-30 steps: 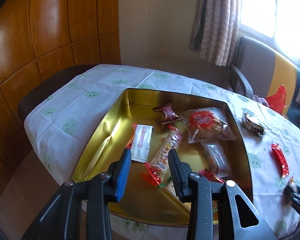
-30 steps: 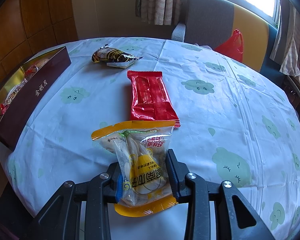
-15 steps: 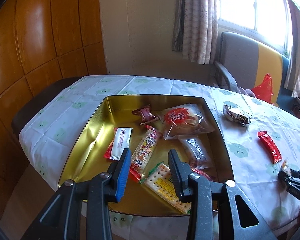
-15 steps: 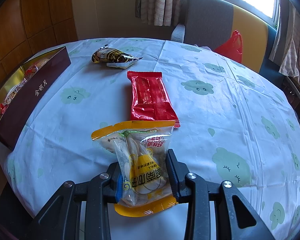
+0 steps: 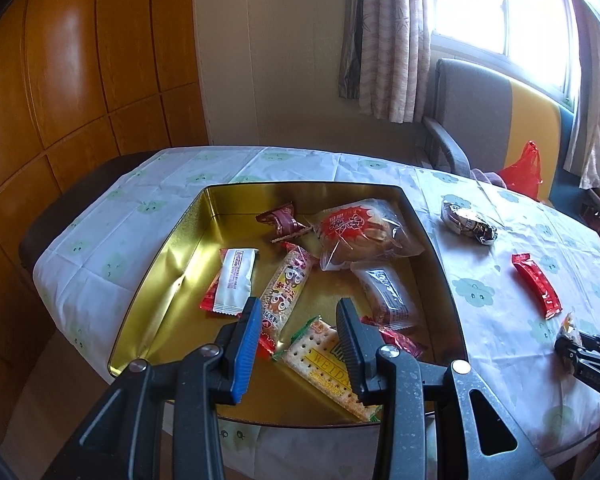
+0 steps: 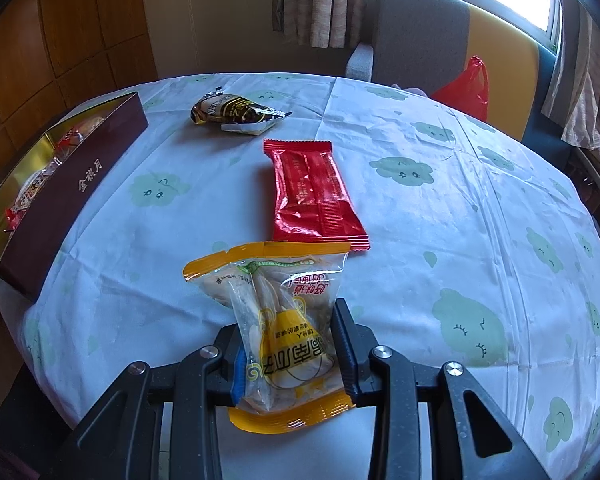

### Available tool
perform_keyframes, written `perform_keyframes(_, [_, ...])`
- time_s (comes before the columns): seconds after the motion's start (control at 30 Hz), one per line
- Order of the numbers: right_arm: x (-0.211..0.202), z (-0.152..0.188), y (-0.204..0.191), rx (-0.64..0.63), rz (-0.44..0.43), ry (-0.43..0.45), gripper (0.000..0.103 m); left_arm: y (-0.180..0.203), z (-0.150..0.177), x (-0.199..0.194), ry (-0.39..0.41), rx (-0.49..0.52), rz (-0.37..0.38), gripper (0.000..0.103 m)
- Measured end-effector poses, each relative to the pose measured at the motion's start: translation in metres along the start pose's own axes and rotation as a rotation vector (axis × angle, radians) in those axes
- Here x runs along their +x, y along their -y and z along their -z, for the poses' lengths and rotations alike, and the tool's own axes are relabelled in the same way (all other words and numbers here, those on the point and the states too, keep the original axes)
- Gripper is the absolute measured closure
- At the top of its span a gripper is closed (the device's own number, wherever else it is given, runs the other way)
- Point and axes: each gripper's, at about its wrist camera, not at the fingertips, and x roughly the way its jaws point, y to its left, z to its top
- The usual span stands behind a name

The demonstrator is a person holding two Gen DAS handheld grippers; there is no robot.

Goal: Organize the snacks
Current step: 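Hold the left tool above the tin and bring the yellow-bagged snack toward it, then lower the yellow-bagged snack into the gold tin and open the right tool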

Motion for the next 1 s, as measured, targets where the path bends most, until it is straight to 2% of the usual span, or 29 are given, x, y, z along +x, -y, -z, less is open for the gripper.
perform_keyframes(0.27, [-0.003, 0.0, -0.014, 0.002, -0.07, -0.023, 0.067, -0.005, 0.003, 0.006, -0.016, -0.012, -0.009, 0.064])
perform_keyframes(0.5, [-0.006, -0.01, -0.044, -0.025, -0.192, -0.037, 0.068, -0.011, 0.004, 0.01, -0.023, -0.029, -0.031, 0.064])
perform_keyframes(0.7, [-0.012, -0.039, -0.095, -0.101, -0.33, -0.034, 0.068, -0.029, 0.001, 0.012, -0.016, -0.08, -0.083, 0.064])
perform_keyframes(0.87, [-0.013, -0.072, -0.154, -0.173, -0.445, -0.033, 0.067, -0.049, -0.001, 0.015, -0.018, -0.14, -0.128, 0.064])
perform_keyframes(1.0, [-0.01, -0.096, -0.2, -0.226, -0.484, -0.016, 0.067, -0.059, 0.001, 0.019, -0.031, -0.167, -0.139, 0.064])
